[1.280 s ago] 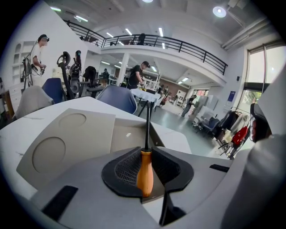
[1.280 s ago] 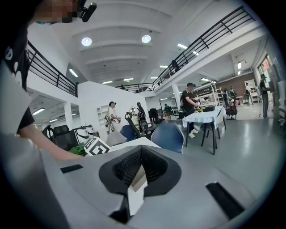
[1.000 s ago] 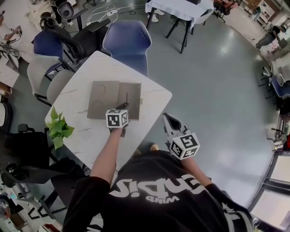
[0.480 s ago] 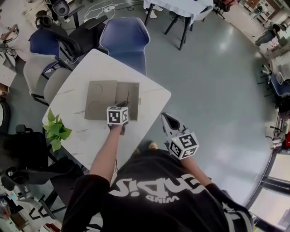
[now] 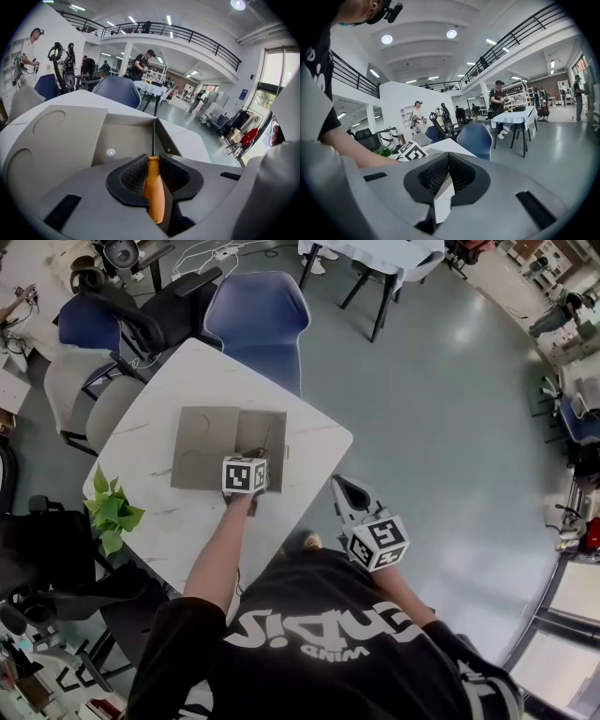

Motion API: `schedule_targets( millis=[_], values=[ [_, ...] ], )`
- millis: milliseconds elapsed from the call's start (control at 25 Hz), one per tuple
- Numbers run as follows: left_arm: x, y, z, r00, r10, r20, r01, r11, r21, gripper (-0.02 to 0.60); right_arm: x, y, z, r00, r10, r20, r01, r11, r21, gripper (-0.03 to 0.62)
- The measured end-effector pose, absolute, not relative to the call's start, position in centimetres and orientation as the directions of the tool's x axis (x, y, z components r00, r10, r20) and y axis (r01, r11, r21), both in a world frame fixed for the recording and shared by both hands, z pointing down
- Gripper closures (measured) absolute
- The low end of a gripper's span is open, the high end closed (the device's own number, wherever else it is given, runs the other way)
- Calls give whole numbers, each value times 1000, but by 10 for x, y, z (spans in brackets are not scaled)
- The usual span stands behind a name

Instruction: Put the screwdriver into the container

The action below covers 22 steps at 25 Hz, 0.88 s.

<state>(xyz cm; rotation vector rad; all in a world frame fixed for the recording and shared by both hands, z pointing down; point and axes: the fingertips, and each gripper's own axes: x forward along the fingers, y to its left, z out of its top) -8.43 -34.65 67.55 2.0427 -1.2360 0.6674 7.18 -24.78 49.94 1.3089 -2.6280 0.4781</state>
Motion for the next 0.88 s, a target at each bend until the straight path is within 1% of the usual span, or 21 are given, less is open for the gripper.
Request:
schedule_targets(
  millis=[440, 760, 880],
  values=[
    [-84, -348, 685, 410, -543, 733, -904, -348, 249, 494, 71, -247, 506, -604, -741, 293, -797, 564, -218, 582],
    [-86, -347, 680, 407, -565, 718, -908, -339, 247, 495, 72, -241, 506, -600, -744, 293, -800, 560, -217, 582],
    [-86, -346, 673, 410, -582, 702, -908, -335, 252, 513, 72, -239, 504, -599, -746, 291, -800, 560, -215, 582]
  ],
)
